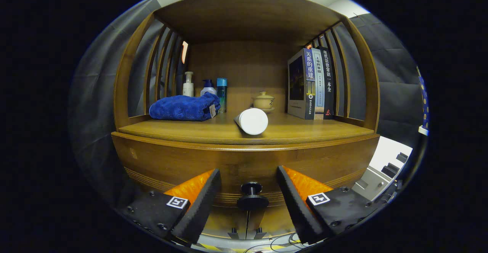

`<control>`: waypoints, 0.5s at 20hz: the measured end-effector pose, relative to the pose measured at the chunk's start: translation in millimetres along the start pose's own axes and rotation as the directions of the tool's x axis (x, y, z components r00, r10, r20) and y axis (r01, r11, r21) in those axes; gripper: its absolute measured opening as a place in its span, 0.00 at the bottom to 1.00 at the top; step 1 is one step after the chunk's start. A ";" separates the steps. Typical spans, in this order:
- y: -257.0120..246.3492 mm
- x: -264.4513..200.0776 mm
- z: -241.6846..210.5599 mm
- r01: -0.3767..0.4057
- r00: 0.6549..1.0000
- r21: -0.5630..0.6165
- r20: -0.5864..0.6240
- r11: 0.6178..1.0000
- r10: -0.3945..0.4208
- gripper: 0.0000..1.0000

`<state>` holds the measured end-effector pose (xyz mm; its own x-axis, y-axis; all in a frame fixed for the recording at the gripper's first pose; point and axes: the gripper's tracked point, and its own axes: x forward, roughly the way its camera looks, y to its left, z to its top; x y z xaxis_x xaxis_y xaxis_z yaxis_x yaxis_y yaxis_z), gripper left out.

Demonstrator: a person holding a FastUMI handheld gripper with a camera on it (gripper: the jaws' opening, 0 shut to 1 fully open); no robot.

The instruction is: Pull open the drawer, take out the items inside it, and place them on the countertop above the cabinet.

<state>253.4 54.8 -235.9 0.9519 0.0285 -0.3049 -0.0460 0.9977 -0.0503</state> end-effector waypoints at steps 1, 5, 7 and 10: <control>0.7 1.5 -0.9 0.000 1.000 0.003 -0.001 1.000 0.000 0.99; 0.3 3.2 -2.9 -0.001 1.000 -0.006 -0.009 1.000 0.001 0.98; 0.3 0.4 -16.0 -0.007 0.998 0.019 -0.061 1.000 0.008 0.99; 6.7 -22.6 -2.9 -0.056 0.998 0.060 -0.036 0.997 0.058 0.99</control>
<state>230.7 60.6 -232.1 0.9362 0.0839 -0.3412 -0.0805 0.9965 0.0240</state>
